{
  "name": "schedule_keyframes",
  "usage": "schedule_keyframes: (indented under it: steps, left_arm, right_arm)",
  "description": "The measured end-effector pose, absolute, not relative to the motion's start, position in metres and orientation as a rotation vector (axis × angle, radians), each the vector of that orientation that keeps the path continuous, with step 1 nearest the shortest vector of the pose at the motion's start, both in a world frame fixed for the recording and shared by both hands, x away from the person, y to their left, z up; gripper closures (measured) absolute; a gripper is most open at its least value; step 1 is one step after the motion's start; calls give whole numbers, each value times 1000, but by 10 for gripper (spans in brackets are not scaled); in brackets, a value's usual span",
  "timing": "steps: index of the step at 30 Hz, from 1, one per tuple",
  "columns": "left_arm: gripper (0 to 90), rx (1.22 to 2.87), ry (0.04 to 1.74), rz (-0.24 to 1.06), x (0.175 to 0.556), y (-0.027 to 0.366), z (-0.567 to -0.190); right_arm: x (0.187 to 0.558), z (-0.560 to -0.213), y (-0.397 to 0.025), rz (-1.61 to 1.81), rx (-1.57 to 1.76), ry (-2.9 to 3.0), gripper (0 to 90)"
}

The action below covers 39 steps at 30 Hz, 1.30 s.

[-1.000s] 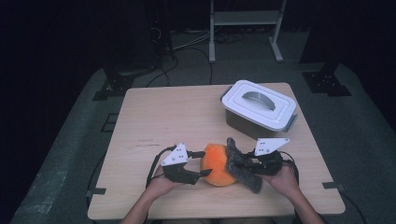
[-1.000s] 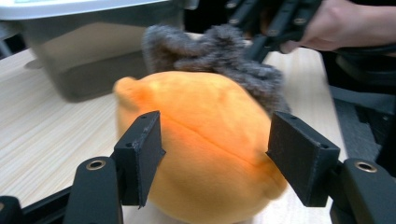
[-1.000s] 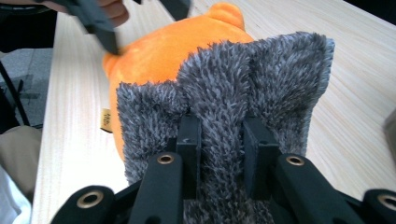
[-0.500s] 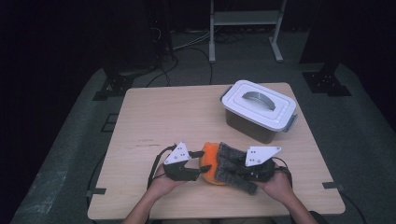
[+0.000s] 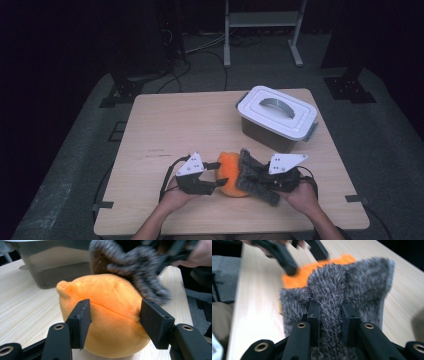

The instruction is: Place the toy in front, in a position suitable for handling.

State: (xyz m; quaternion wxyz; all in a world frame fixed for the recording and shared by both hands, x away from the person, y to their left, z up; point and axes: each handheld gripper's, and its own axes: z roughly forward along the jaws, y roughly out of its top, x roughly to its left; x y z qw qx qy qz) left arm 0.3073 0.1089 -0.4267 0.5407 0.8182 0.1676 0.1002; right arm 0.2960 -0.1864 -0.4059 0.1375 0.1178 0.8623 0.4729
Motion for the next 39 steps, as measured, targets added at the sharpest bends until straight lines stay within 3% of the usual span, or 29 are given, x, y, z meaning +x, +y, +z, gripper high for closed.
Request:
schedule_keyframes:
  steps: [6,27,39]
  left_arm:
    - [419,1950,436,251,309,108,-426]
    - [398,1920,496,225,313,112,-429]
    - [390,1956,375,215,307,106,-427]
  right_arm:
    - [289,-407,-169,1347,246,2526,714]
    - [295,-412,-176,1346,298,2555,728]
    - [298,-408,-184,1407,363,2507,729]
